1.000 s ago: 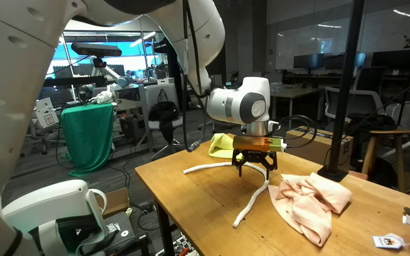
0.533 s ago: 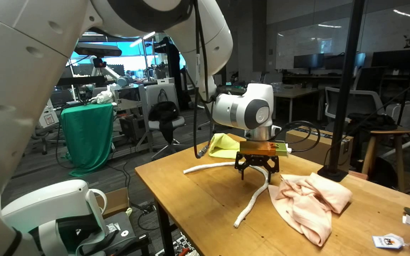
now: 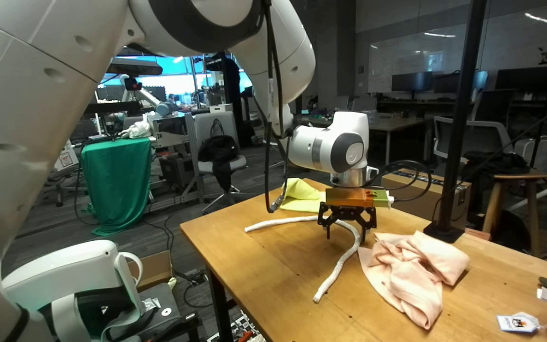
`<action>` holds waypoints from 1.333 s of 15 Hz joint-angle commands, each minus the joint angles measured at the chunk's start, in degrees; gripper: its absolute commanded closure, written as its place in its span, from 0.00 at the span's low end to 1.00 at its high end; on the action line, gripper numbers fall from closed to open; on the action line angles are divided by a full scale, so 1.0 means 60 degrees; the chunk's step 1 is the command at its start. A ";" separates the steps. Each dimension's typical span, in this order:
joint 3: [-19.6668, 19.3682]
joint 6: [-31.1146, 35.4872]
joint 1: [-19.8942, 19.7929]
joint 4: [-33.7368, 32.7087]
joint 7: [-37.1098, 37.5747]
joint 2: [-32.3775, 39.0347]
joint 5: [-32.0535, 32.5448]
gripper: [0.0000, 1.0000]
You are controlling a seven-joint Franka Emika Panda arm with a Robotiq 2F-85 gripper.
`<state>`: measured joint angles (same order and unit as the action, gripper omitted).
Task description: Spread the clothes and the objects across on the table
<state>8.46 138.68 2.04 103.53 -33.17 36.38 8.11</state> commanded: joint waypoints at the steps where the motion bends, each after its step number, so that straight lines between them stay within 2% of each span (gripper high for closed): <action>1: 0.0058 -0.0189 -0.0121 -0.0441 -0.0188 0.0258 0.0127 0.00; 11: -0.0022 -0.0292 -0.0211 -0.0802 -0.0166 0.0592 0.0223 0.00; 12: -0.0015 -0.0321 -0.0217 -0.0832 -0.0173 0.0613 0.0220 0.25; 13: -0.0010 -0.0367 -0.0218 -0.0861 -0.0181 0.0617 0.0218 0.26; 14: -0.0015 -0.0390 -0.0214 -0.0883 -0.0177 0.0611 0.0229 0.32; 20: -0.0024 -0.0581 -0.0171 -0.0992 -0.0148 0.0541 0.0257 0.80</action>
<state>8.17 136.43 0.97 98.90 -33.53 38.86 8.83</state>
